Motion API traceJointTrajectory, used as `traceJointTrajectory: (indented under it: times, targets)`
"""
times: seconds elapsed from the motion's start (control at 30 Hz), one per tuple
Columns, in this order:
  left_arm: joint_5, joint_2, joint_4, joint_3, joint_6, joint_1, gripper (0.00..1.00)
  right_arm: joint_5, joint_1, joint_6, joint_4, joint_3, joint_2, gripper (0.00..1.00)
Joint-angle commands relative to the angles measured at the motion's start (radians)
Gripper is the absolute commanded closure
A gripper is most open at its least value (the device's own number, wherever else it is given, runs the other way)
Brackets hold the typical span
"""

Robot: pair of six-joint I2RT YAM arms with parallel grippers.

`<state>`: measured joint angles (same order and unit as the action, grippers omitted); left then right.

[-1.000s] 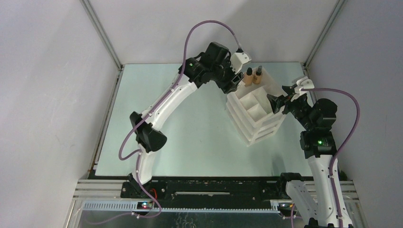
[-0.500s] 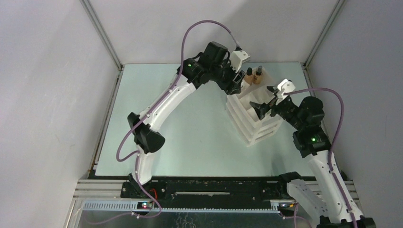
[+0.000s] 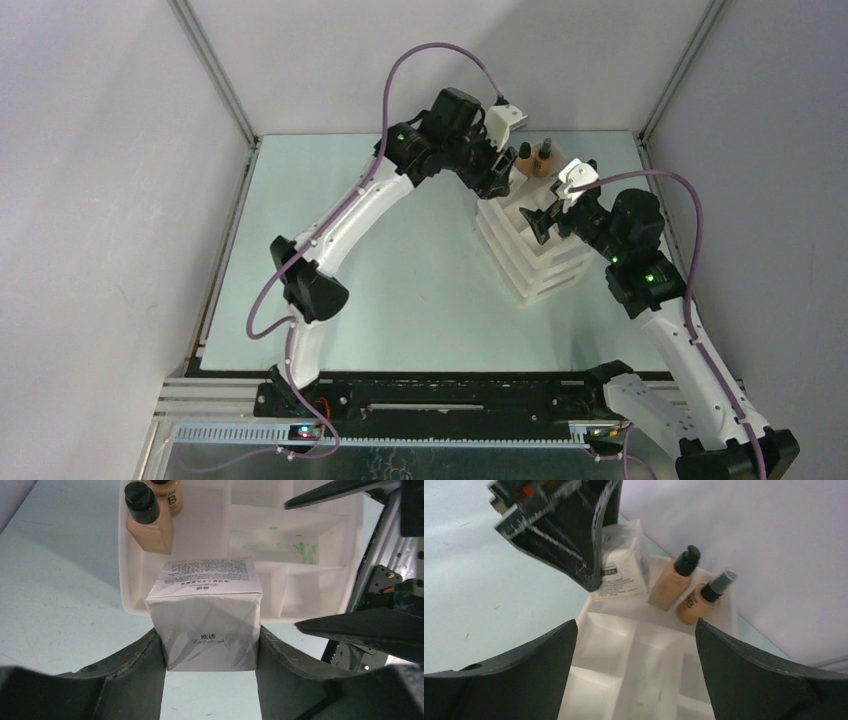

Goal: Organize the makeup
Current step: Place the makeup in the storage box.

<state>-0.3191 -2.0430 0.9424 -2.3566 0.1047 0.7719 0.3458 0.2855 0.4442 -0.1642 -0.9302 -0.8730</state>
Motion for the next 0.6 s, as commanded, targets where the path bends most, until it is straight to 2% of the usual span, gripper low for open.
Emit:
traceJointTrajectory:
  times: [0.0, 0.33, 0.57]
  targets:
    - [0.025, -0.034, -0.092, -0.07, 0.006, 0.008, 0.6, -0.013, -0.043, 0.0, 0.0, 0.0, 0.047, 0.04]
    - [0.065, -0.097, -0.115, -0.086, 0.029, 0.012, 0.58, 0.046, -0.137, -0.05, -0.009, 0.039, 0.1, 0.05]
    - [0.131, -0.106, -0.085, -0.067, 0.078, 0.023, 0.45, 0.05, -0.159, -0.067, -0.01, 0.039, 0.094, 0.05]
